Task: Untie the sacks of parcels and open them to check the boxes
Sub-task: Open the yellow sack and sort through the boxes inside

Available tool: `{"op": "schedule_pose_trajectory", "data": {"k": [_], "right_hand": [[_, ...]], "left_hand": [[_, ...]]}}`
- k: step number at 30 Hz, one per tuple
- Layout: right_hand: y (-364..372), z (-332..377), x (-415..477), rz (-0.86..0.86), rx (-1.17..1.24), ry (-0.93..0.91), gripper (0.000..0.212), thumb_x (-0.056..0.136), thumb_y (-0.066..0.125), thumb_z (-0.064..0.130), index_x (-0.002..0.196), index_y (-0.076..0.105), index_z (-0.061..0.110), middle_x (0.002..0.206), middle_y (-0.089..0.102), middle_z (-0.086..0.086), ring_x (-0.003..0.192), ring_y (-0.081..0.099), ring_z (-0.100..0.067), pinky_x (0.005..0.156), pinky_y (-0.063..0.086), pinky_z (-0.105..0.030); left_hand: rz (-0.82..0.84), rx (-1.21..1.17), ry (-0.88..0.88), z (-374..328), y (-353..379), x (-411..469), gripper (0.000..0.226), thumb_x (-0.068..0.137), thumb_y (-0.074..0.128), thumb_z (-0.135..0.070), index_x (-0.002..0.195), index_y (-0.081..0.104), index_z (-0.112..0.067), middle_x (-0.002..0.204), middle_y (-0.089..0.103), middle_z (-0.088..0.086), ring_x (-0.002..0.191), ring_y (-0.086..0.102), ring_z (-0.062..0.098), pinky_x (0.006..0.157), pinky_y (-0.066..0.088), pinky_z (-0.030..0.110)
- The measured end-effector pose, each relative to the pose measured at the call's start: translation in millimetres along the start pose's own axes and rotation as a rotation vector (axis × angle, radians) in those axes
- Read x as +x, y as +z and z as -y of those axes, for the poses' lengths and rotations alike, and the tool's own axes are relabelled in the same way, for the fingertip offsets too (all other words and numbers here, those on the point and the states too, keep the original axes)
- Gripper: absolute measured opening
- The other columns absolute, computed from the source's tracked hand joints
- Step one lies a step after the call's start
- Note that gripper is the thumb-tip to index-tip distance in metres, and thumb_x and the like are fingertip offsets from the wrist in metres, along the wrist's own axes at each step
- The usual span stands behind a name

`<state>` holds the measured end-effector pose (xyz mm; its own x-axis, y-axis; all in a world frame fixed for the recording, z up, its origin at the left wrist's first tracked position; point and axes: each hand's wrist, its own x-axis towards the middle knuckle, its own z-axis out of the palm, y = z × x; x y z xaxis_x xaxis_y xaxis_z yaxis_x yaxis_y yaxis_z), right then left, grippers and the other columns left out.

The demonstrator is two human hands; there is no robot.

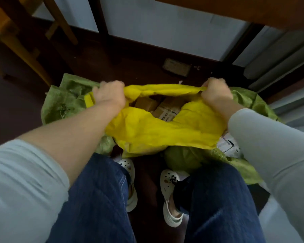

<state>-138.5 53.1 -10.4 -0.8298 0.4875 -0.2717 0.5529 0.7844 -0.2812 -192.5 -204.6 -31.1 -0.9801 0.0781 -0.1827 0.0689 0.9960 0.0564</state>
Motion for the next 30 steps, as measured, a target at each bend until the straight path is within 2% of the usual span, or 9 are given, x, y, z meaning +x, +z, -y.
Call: {"op": "schedule_pose_trajectory", "data": {"k": [3,6,11,16,20,24,27,29,30], "right_hand": [[-22,-13,-1,-0.091,0.071,-0.007,0.034,0.083,0.047,0.000,0.113,0.056,0.013,0.121,0.055,-0.018,0.113,0.052,-0.038,0.089,0.045,-0.042],[-22,-7,-13,-0.048,0.070,-0.049,0.041,0.082,0.055,0.007,0.121,0.050,0.018,0.131,0.048,-0.016,0.121,0.046,-0.037,0.096,0.042,-0.045],[-9,14,-51,0.062,0.078,0.139,0.114,0.067,0.075,0.053,0.148,-0.001,0.029,0.156,-0.019,-0.012,0.144,-0.015,-0.038,0.109,0.012,-0.067],[2,10,-87,0.230,0.231,0.315,0.124,0.072,0.078,0.037,0.147,-0.018,0.016,0.155,-0.017,-0.020,0.143,-0.002,-0.044,0.114,0.019,-0.051],[18,5,-93,0.234,0.512,0.297,0.067,0.087,0.057,0.004,0.143,0.021,0.003,0.140,0.040,-0.025,0.126,0.043,-0.042,0.102,0.042,-0.050],[8,2,-95,0.113,0.611,0.240,0.036,0.091,0.036,-0.001,0.126,0.046,-0.001,0.126,0.053,-0.025,0.114,0.052,-0.041,0.096,0.046,-0.046],[0,-6,-89,0.075,0.573,0.239,0.034,0.095,0.037,0.015,0.125,0.049,0.003,0.124,0.054,-0.020,0.112,0.052,-0.036,0.085,0.041,-0.035],[-4,-11,-87,0.082,0.510,0.234,0.027,0.093,0.044,0.034,0.100,0.052,0.009,0.099,0.054,-0.012,0.093,0.052,-0.031,0.077,0.039,-0.034],[-5,-14,-85,0.068,0.455,0.207,0.027,0.090,0.049,0.038,0.088,0.052,0.011,0.087,0.053,-0.010,0.085,0.052,-0.029,0.072,0.040,-0.034]], "left_hand": [[-0.122,0.009,0.034,17,-24,9,0.039,0.090,0.048,-0.011,0.125,0.055,-0.027,0.123,0.054,0.016,0.118,0.045,0.037,0.096,0.035,0.046],[-0.026,-0.160,0.000,15,-40,1,0.066,0.085,0.055,-0.008,0.144,0.029,-0.022,0.142,0.032,0.017,0.127,0.036,0.040,0.104,0.034,0.049],[0.010,-0.132,-0.052,-23,-45,-44,0.111,0.070,0.067,-0.061,0.149,0.003,-0.018,0.155,-0.011,0.020,0.144,-0.012,0.034,0.113,-0.004,0.056],[0.077,-0.557,-0.495,-33,-30,-98,0.134,0.063,0.076,-0.057,0.145,-0.017,-0.009,0.151,-0.028,0.019,0.141,-0.024,0.032,0.111,-0.007,0.058],[0.060,-0.948,-0.796,-28,-15,-105,0.118,0.075,0.076,-0.025,0.146,-0.017,-0.012,0.155,-0.012,0.019,0.144,0.003,0.035,0.115,0.013,0.047],[0.065,-1.406,-0.973,-11,-8,-89,0.060,0.089,0.052,-0.012,0.142,0.025,-0.007,0.144,0.038,0.014,0.124,0.047,0.031,0.102,0.042,0.040],[0.167,-1.626,-1.008,-1,-13,-76,0.007,0.088,0.047,-0.013,0.086,0.052,-0.017,0.124,0.053,0.007,0.080,0.055,0.026,0.071,0.048,0.027],[0.168,-1.731,-0.924,10,-10,-62,0.008,0.068,0.058,-0.019,0.074,0.053,-0.014,0.108,0.060,0.005,0.079,0.056,0.031,0.081,0.044,0.029],[0.213,-1.714,-0.876,16,-2,-52,0.035,0.057,0.068,-0.027,0.088,0.060,-0.013,0.112,0.063,0.007,0.091,0.061,0.036,0.089,0.045,0.043]]}}
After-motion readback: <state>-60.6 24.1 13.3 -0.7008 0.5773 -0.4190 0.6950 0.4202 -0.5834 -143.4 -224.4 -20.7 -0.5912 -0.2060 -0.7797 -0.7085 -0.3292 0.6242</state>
